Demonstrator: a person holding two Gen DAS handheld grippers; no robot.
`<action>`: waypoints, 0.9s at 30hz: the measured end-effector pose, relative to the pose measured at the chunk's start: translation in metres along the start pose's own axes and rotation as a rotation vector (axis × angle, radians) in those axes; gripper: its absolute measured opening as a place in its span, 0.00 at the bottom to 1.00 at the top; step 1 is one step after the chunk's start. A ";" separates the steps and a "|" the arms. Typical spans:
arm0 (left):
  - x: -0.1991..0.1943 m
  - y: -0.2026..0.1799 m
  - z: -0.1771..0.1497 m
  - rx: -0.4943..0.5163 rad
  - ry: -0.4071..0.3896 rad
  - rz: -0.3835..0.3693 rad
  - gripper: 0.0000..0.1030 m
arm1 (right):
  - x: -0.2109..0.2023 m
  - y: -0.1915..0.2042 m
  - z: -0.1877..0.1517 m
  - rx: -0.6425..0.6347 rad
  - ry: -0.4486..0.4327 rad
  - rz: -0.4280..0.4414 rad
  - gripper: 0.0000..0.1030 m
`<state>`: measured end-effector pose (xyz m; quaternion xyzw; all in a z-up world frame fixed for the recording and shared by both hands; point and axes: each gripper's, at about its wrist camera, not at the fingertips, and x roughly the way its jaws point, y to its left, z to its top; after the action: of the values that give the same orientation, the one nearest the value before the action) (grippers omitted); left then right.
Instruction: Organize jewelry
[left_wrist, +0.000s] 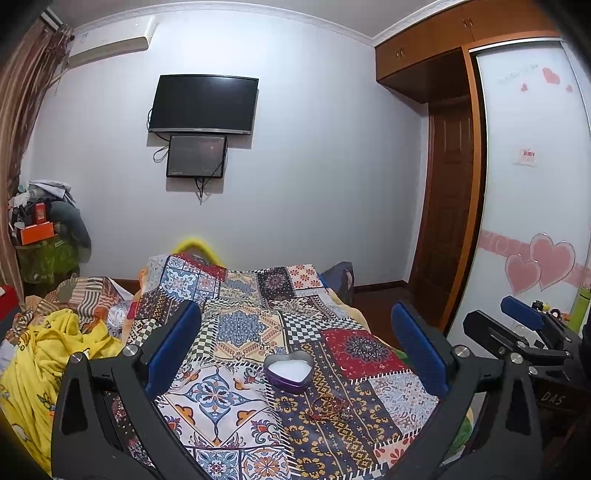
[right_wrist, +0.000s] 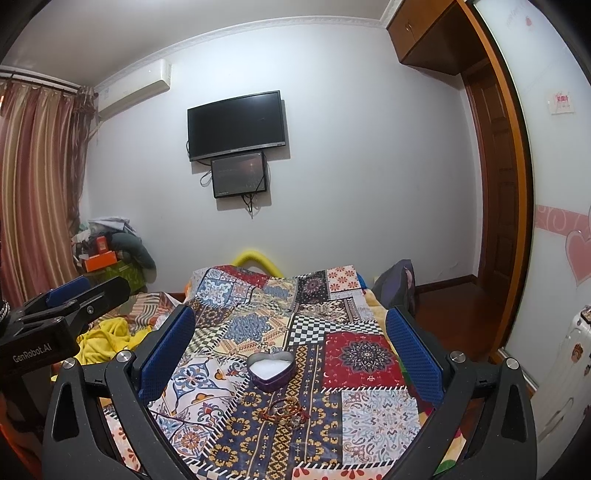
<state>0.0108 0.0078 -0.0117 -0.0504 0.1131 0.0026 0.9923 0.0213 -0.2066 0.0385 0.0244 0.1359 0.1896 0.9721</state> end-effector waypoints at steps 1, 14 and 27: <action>0.001 0.000 -0.001 0.000 0.003 0.000 1.00 | 0.001 -0.001 -0.001 0.002 0.003 -0.001 0.99; 0.066 0.017 -0.031 -0.015 0.159 0.041 1.00 | 0.037 -0.018 -0.025 0.007 0.095 -0.069 0.99; 0.159 0.045 -0.114 -0.040 0.496 0.076 0.85 | 0.117 -0.053 -0.101 0.015 0.414 -0.129 0.98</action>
<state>0.1395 0.0402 -0.1624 -0.0649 0.3548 0.0297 0.9322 0.1172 -0.2121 -0.0939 -0.0166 0.3354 0.1268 0.9334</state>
